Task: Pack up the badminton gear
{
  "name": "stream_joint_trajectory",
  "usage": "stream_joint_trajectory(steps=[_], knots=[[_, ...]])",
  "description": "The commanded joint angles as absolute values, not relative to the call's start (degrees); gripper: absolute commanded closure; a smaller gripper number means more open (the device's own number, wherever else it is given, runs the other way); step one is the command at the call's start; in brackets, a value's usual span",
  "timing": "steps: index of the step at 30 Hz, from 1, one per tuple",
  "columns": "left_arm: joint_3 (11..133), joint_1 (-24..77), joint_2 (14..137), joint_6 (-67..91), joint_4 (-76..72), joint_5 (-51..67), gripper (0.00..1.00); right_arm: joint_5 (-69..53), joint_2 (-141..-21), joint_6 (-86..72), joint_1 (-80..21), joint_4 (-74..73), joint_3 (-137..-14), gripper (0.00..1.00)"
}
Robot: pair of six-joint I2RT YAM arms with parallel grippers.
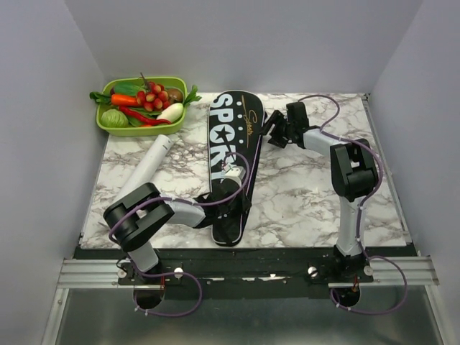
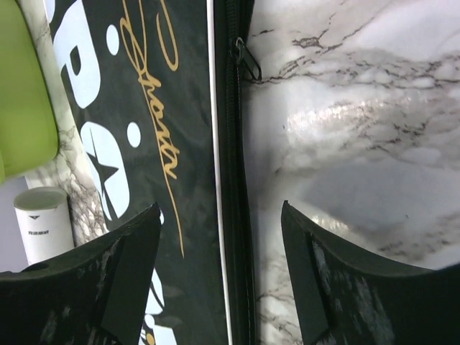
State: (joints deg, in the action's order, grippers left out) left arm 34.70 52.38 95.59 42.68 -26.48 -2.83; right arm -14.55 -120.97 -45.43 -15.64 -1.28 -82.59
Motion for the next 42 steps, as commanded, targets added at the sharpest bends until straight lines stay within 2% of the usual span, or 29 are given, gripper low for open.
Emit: stream_joint_trajectory(steps=[1,10,12,13,14,17,21,30,36,42], knots=[[28.8,52.3,98.1,44.4,-27.8,-0.4,0.99,-17.7,-125.4,-46.8,-15.5,-4.5,-87.6,0.26],[22.4,52.3,96.6,46.2,-31.8,1.3,0.99,-20.9,-132.1,-49.2,-15.8,-4.7,-93.0,0.4],[21.5,52.3,96.0,46.6,-32.3,1.8,0.99,-21.7,-133.1,-49.7,-15.8,-4.8,-94.7,0.48],[20.8,52.3,95.8,46.7,-32.4,1.7,0.99,-22.1,-133.4,-49.9,-15.9,-4.8,-95.2,0.55],[20.3,52.3,95.2,46.8,-32.4,1.6,0.99,-22.1,-133.9,-50.2,-15.9,-4.9,-95.5,0.71],[19.0,52.3,94.1,47.1,-31.5,1.1,0.99,-22.2,-133.0,-50.6,-15.9,-4.7,-94.9,0.99],[18.5,52.1,92.8,47.4,-28.7,0.4,0.99,-17.3,-125.7,-51.5,-15.8,-0.9,-86.2,0.99],[18.9,50.5,88.1,46.9,-20.9,-5.4,0.99,-4.6,-105.8,-63.0,-15.6,3.9,-54.3,0.99],[20.7,47.6,79.6,45.9,-12.1,-11.9,0.99,-5.2,-98.9,-71.3,-16.2,7.6,-37.7,0.99],[22.8,44.4,69.8,44.3,-4.1,-14.0,0.98,-6.6,-93.4,-69.4,-18.7,9.6,-31.0,1.0]])
